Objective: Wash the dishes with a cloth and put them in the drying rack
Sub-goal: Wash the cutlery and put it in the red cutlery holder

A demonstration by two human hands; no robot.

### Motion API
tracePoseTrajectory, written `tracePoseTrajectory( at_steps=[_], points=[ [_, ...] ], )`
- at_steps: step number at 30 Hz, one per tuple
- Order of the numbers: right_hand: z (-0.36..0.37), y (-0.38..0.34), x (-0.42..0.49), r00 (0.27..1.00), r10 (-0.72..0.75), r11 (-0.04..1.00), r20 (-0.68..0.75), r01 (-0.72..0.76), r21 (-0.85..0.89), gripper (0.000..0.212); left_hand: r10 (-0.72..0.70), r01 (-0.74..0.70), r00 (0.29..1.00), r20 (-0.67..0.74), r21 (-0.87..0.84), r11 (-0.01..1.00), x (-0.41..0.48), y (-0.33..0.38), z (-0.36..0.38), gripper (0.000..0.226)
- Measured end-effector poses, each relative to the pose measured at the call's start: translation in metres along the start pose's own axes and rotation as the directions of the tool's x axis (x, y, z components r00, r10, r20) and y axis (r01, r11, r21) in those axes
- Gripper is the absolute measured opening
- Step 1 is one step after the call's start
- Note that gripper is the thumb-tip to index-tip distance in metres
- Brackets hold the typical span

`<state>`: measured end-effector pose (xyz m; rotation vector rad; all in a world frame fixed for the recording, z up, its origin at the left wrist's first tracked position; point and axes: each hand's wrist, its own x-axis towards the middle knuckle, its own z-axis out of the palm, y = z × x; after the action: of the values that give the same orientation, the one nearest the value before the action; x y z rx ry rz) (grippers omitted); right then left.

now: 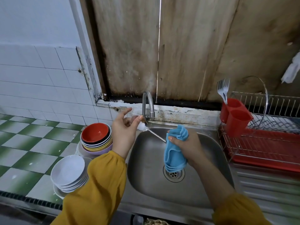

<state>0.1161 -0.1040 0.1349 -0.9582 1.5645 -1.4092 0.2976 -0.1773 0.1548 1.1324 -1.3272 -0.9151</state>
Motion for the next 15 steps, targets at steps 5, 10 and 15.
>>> tracePoseTrajectory(
  at_steps=[5,10,15],
  points=[
    [0.027,0.016,-0.014,0.98,0.065,0.973,-0.188,-0.021,0.229,0.018,-0.14,0.158,0.98,0.144,-0.119,0.98,-0.027,-0.002,0.03,0.017],
    [0.03,0.02,-0.018,0.997,-0.005,0.997,-0.081,0.011,0.072,0.023,-0.19,0.216,0.971,0.146,-0.192,0.957,-0.037,-0.006,0.038,0.024],
    [0.01,-0.004,-0.001,0.971,-0.023,0.973,-0.236,0.076,0.219,0.022,-0.15,0.173,0.976,0.16,-0.142,0.975,-0.028,0.002,0.029,0.027]
  ],
)
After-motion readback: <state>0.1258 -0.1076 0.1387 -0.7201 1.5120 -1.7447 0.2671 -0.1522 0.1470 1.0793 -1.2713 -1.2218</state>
